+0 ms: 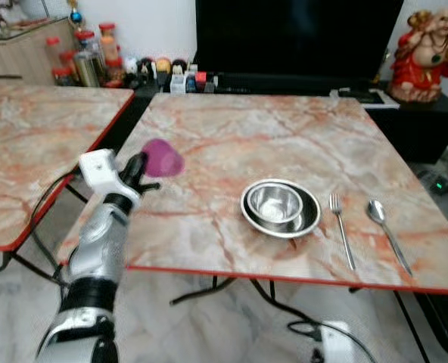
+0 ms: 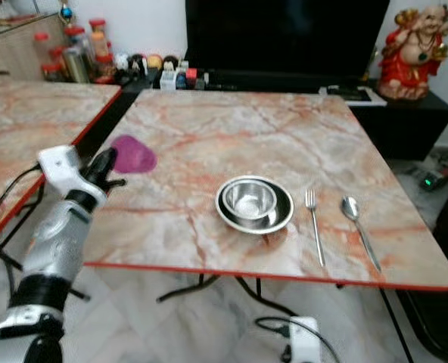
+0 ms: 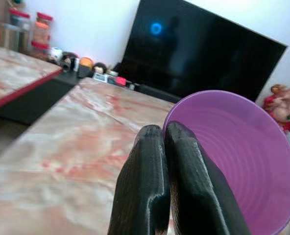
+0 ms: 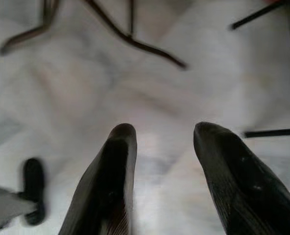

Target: Setting the table

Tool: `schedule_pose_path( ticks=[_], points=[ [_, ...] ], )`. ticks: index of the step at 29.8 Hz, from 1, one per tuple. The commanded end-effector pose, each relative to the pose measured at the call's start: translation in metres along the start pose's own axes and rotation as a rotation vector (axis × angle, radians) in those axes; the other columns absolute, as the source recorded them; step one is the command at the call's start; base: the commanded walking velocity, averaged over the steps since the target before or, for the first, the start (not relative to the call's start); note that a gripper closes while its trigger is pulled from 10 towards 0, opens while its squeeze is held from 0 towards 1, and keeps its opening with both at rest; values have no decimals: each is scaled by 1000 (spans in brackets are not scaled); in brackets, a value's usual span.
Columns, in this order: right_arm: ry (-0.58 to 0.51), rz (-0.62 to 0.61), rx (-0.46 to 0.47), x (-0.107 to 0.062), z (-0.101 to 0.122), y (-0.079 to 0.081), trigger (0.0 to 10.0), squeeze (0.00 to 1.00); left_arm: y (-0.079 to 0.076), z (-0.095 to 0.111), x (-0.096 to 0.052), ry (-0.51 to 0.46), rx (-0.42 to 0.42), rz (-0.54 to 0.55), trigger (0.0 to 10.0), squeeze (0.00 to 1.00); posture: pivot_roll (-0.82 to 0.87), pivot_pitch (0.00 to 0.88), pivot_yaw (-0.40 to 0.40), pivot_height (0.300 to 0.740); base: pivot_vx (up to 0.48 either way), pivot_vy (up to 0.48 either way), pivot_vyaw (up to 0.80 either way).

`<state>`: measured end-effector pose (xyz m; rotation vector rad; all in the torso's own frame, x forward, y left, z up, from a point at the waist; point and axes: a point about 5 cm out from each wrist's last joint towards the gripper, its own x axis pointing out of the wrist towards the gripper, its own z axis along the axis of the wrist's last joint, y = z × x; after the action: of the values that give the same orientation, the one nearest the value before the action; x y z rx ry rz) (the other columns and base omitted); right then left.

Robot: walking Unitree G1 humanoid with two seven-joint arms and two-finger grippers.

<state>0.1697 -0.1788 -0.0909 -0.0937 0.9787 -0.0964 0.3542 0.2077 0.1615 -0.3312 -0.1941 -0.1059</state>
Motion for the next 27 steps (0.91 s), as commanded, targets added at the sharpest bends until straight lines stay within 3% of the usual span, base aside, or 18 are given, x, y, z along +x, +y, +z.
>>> schedule_pose_path(
  ticks=[1, 15, 27],
  points=[
    [1, -31, 2, 0, 0, -11, 10000, 0, -12, 0, 5, 1, -9, -38, 10000, 0, 25, 0, 10, 740, 337, 0, 0],
    [6, -30, 1, 0, -2, -11, 10000, 0, -15, -3, 3, 21, 0, -67, 10000, 0, 26, 0, 12, 740, 339, 0, 0],
    [8, -31, 5, 0, -3, -10, 10000, 0, -28, -11, 4, 63, -37, -140, 10000, 0, 22, 0, 18, 740, 0, 0, 0]
  ],
)
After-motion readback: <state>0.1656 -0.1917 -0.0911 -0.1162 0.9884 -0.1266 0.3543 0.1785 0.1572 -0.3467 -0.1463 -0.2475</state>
